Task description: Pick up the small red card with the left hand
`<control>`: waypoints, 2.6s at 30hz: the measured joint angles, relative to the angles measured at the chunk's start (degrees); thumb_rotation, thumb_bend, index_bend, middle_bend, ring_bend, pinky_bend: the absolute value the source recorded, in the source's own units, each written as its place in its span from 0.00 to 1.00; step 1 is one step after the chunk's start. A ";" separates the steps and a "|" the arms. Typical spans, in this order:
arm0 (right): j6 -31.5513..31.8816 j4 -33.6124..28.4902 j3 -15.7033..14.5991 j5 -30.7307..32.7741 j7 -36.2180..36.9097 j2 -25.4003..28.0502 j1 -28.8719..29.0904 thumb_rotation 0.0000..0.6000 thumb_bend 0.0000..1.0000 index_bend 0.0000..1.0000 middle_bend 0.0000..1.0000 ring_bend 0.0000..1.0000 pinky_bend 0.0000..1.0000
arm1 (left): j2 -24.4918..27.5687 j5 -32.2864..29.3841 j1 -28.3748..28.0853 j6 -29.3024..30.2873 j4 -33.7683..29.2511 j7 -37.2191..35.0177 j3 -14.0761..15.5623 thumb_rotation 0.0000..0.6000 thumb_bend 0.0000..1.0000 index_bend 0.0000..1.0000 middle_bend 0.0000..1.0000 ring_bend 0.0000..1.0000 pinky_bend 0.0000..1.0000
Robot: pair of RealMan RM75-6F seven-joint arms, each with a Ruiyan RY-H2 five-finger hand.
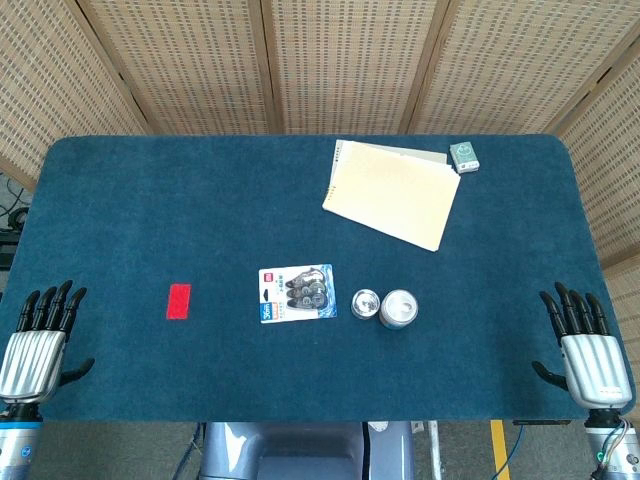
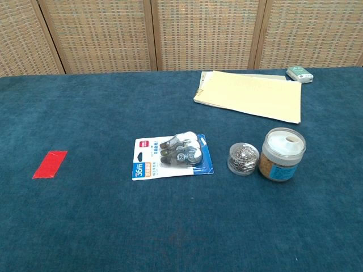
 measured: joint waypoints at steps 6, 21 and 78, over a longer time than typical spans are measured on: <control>-0.12 -0.09 -0.06 -0.10 -0.58 -0.12 0.06 1.00 0.08 0.00 0.00 0.00 0.00 | 0.19 -0.22 -0.03 -0.05 0.02 -0.62 -0.15 1.00 0.13 0.00 0.00 0.00 0.00; -0.10 0.23 -0.19 -0.20 -0.12 -0.11 -0.05 1.00 0.08 0.00 0.00 0.00 0.00 | -0.09 -0.26 -0.18 -0.14 0.21 -0.81 -0.25 1.00 0.13 0.00 0.00 0.00 0.00; 1.01 0.31 -0.22 -1.19 4.18 1.15 -0.57 1.00 0.08 0.00 0.00 0.00 0.00 | -14.80 -18.06 -14.91 -14.87 9.65 14.80 -7.36 1.00 0.24 0.00 0.00 0.00 0.00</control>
